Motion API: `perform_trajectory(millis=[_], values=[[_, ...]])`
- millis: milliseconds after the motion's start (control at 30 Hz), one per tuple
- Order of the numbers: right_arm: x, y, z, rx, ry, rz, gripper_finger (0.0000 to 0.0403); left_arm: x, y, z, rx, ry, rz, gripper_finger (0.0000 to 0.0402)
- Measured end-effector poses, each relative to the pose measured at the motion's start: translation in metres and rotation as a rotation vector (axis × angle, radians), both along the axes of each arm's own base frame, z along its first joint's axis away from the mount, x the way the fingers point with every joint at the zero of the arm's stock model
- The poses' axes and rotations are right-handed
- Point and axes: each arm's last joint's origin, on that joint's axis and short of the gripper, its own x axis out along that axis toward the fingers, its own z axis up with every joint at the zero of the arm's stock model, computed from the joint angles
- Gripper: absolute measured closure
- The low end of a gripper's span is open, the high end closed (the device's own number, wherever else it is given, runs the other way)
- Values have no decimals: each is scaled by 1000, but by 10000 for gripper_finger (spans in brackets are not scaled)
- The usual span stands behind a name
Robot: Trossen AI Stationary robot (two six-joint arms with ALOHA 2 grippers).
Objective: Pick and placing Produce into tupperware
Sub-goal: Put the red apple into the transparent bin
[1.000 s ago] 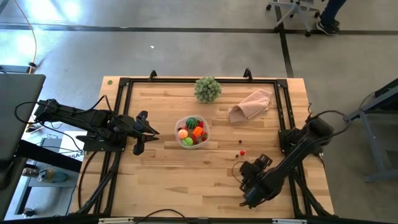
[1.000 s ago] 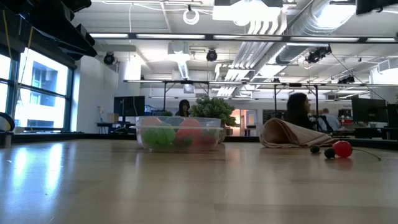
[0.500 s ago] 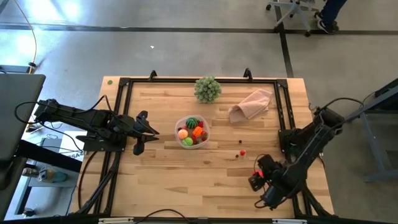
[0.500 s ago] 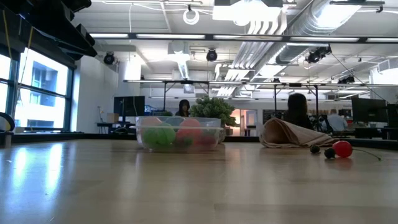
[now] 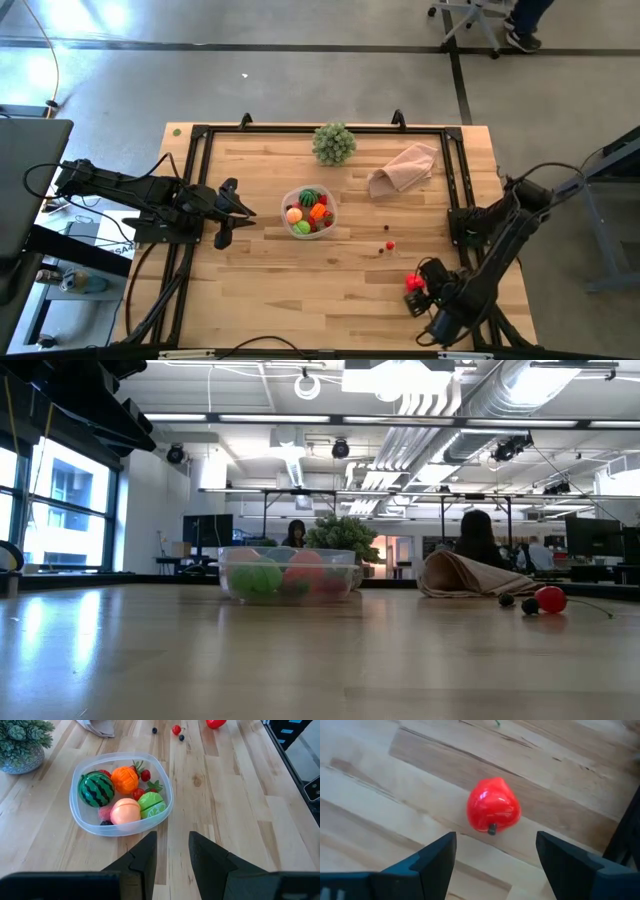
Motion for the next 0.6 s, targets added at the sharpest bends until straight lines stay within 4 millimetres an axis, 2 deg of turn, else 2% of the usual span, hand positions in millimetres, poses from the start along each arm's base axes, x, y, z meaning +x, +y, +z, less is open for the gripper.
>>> perform_trajectory(millis=[233,600], values=[[6,4,-14,-26,52,-15,139,0,0,0,0,0,0,300],[8,2,-16,-72,24,-29,139,0,0,0,0,0,0,300]])
